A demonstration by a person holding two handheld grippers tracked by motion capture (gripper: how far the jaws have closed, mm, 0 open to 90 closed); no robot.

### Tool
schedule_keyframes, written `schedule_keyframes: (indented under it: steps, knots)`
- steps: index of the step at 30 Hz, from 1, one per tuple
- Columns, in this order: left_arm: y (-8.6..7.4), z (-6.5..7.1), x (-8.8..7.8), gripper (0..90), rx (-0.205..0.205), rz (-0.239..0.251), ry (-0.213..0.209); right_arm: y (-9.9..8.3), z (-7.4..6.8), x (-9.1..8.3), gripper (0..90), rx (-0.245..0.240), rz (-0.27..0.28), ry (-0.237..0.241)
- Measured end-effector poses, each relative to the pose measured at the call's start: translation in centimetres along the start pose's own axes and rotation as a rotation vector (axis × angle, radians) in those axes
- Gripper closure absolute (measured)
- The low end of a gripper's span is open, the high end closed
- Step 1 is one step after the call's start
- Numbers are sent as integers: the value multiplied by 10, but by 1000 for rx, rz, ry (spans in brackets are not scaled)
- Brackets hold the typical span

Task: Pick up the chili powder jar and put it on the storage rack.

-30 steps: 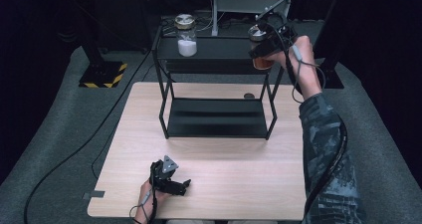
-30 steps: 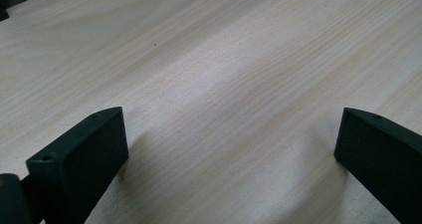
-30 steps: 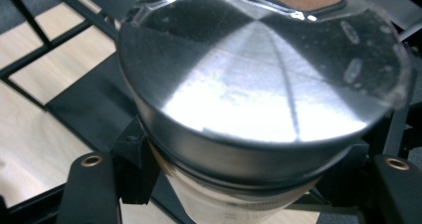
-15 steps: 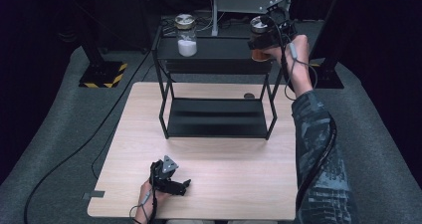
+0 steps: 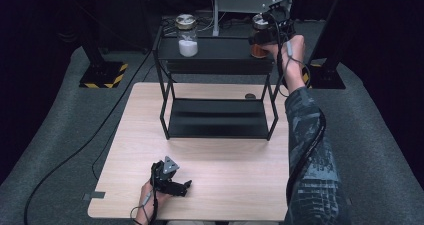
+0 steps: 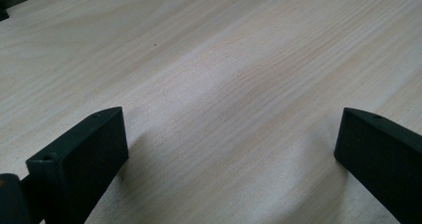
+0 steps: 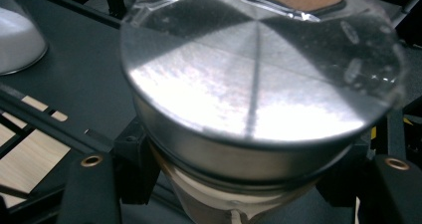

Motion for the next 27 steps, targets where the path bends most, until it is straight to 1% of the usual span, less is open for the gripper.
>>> schedule_keyframes:
  steps: [4,9,14,18,22,24,27]
  knots:
    - [0,0,0,0,0,0,0,-3,4,7,307,32,4,9]
    - [0,0,0,0,0,0,0,-6,5,15,307,51,12,7]
    - [0,0,0,0,0,0,0,-10,6,17,307,76,30,12]
    - [0,0,0,0,0,0,0,-14,7,18,308,88,49,12]
    - [0,0,0,0,0,0,0,-17,6,18,307,88,66,11]
    - [0,0,0,0,0,0,0,-18,6,18,307,80,69,12]
    - [0,0,0,0,0,0,0,-18,6,17,306,85,67,12]
Point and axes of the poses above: each handheld gripper's, and its own axes: x roughly forward along the jaws, y roughly out of its top, z roughly to its right, the point moved 7 cm from there along x, roughly forward along the jaws, and after that the axes turned 5 degrees about -x, right-handed, at the moved point
